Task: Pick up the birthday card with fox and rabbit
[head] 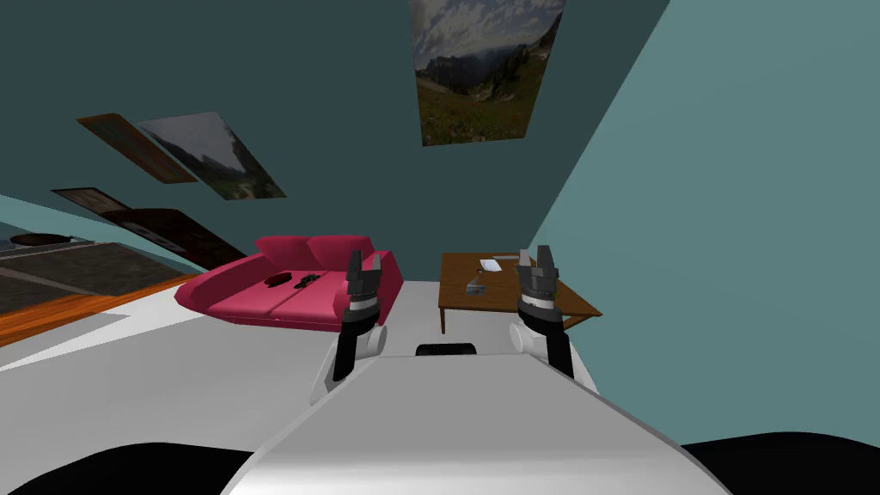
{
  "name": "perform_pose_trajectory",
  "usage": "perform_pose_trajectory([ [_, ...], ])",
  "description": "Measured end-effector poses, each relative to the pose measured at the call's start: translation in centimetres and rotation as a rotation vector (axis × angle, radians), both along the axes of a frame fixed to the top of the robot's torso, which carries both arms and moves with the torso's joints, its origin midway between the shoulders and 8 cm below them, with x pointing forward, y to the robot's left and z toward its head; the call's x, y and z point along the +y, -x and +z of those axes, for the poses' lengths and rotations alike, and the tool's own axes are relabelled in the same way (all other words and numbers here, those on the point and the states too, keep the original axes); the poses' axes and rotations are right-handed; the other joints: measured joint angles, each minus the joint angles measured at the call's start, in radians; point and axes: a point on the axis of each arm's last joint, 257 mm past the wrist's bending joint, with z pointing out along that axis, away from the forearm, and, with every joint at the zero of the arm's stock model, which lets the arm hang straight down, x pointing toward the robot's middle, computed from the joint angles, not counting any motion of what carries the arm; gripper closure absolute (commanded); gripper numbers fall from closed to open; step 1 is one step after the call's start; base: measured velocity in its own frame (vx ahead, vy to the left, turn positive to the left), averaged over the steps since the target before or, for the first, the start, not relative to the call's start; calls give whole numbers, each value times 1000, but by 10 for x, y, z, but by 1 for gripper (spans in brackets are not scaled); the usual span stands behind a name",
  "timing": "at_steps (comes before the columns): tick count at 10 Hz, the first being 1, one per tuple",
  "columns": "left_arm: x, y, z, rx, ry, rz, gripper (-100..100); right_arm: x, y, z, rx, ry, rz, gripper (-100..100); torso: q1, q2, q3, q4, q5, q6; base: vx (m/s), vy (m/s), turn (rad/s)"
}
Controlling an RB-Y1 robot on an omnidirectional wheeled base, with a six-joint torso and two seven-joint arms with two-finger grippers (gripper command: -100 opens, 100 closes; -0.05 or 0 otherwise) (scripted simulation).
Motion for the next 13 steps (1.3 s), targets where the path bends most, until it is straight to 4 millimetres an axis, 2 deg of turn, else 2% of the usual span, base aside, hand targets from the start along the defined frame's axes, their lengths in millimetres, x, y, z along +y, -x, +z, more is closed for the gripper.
perform_pose_trajectory([
  [4, 0, 0, 0, 0, 0, 0, 0, 13, -15, -13, 31, 115, -10, -100, 2, 1, 1, 0, 0, 0, -24, 41, -36],
  [13, 0, 0, 0, 0, 0, 0, 0, 44, -62, -69, 114, 423, -67, -100, 1, -1, 0, 0, 0, 0, -6, 34, -32],
])
